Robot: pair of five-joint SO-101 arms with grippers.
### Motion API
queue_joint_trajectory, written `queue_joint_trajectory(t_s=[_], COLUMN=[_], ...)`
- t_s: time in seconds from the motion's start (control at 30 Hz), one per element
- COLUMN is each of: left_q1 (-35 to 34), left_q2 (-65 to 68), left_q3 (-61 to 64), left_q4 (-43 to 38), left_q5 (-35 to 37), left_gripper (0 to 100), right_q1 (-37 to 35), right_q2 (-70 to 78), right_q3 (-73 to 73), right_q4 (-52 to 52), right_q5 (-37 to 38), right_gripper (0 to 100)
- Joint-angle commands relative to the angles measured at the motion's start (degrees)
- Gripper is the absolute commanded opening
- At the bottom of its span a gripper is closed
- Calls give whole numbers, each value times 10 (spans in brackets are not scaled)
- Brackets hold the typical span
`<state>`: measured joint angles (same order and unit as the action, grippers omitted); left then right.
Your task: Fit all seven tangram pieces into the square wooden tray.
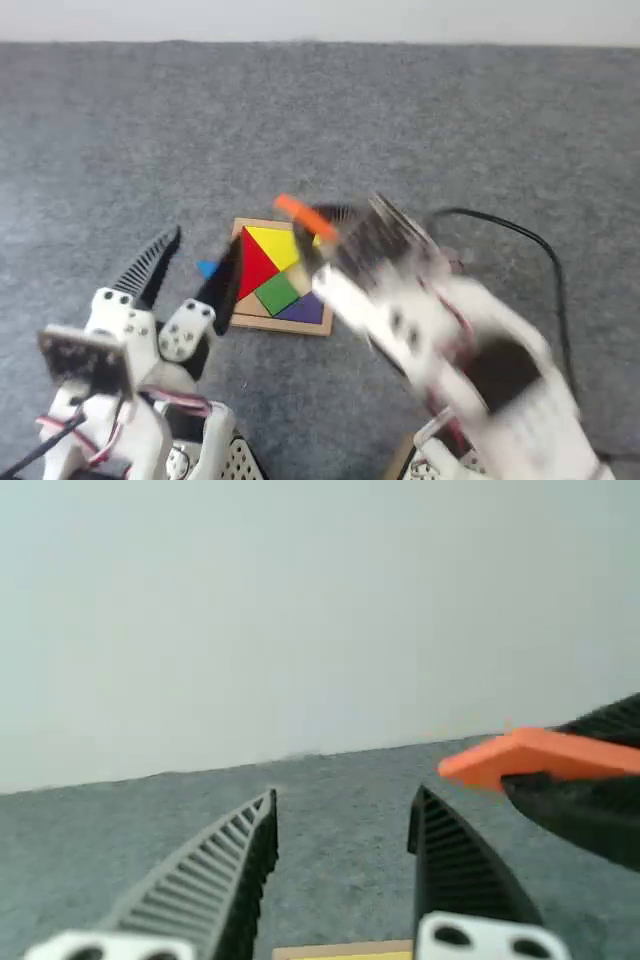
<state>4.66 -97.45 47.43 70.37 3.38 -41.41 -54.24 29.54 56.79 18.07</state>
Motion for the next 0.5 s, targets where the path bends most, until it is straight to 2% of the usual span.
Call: queue_joint_trajectory(t_s=[0.0,0.23,0.47], left_q1=[-103,-208,-223], left_q2=[4,4,4], left_q3=[62,191,245], left_q4=[-43,-79,-56], left_q5=[-8,-11,-11], left_gripper=[206,206,206], right_q1=[50,69,88], right_q2=[87,233,356], right_q3=[69,142,178], right_q4=[-99,-229,-332], right_q5=[82,202,259], right_gripper=[8,7,7])
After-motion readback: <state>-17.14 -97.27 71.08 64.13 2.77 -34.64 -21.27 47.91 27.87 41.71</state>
